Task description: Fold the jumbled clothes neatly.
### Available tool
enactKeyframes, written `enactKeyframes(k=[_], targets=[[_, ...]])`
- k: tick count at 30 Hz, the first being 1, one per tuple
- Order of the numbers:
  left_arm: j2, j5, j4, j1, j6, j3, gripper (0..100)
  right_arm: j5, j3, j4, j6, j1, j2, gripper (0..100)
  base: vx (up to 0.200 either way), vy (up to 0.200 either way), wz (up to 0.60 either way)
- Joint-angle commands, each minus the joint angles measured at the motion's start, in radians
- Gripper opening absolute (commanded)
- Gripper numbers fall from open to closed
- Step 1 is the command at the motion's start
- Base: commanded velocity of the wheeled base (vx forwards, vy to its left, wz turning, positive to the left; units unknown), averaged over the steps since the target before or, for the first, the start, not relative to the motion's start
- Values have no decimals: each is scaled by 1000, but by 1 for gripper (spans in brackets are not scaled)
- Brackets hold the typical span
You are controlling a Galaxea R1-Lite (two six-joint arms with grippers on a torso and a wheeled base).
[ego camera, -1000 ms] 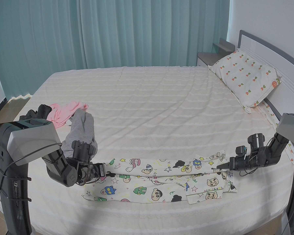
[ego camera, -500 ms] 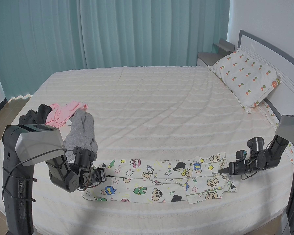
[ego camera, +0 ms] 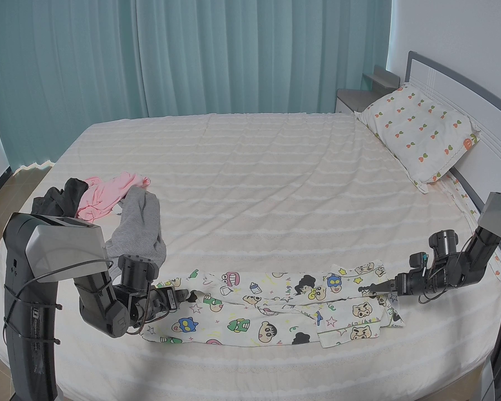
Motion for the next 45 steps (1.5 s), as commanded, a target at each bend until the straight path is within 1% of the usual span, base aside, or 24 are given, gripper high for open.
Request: enactKeyframes(k=[1,2,5,6,9,10,11,12,13,14,15,19,21,24,25,26,32,33,35,36,38,42,44,45], targets=[[-16,-2,-23,26,-2,42,100,-2,37,-1,1,-22,-72,100,0,0,0],[-27,-10,-48,52,-2,73,100,-8,56,-2,1,-36,-103,100,0,0,0],[-30,-10,-94,74,-2,97,100,-7,60,-2,4,-48,-135,100,0,0,0],[-41,-13,-140,91,-4,114,100,-4,60,-1,12,-45,-175,100,0,0,0],[-44,-13,-147,95,-4,117,100,-4,60,1,15,-44,-186,100,0,0,0],[-79,-58,-176,135,-22,140,100,-2,57,-1,59,8,-241,100,0,0,0],[-79,-58,-176,135,-22,140,100,-2,57,-1,59,8,-241,100,0,0,0],[-103,-91,-176,160,-51,155,100,-4,48,-2,99,42,-253,100,0,0,0],[-103,-91,-176,160,-51,155,100,-4,48,-2,99,42,-253,100,0,0,0],[-131,-131,-176,178,-106,171,100,-5,27,-4,150,88,-250,100,0,0,0],[-143,-147,-176,189,-137,178,100,-4,7,-4,176,116,-241,100,0,0,0],[-160,-177,-183,192,-245,191,100,-5,-56,-10,243,174,-174,100,0,0,0],[-174,-216,-192,198,-343,192,100,-5,-93,-10,286,206,-129,100,0,0,0],[-165,-271,-203,209,-433,194,100,-7,-122,-10,305,211,-69,100,0,0,0],[-165,-272,-203,209,-435,194,100,-7,-125,-10,305,211,-62,100,0,0,0],[-156,-288,-204,209,-456,203,100,-7,-142,-9,306,205,-25,100,0,0,0],[-131,-302,-270,206,-459,237,100,-13,-156,1,308,172,50,100,0,0,0],[-127,-303,-293,204,-459,252,100,-38,-151,-1,305,151,70,100,0,0,0],[-127,-303,-293,204,-459,252,100,-38,-151,-1,305,151,70,100,0,0,0],[-120,-303,-296,198,-458,254,100,-61,-144,-2,302,142,83,100,0,0,0],[-117,-300,-298,189,-455,252,100,-76,-131,-7,302,139,78,100,0,0,0],[-116,-291,-296,140,-458,248,100,-80,-61,-15,339,139,-37,100,0,0,0],[-116,-271,-293,106,-473,238,100,-76,4,-32,411,149,-134,100,0,0,0],[-116,-271,-293,106,-473,238,100,-76,4,-32,411,149,-134,100,0,0,0]])
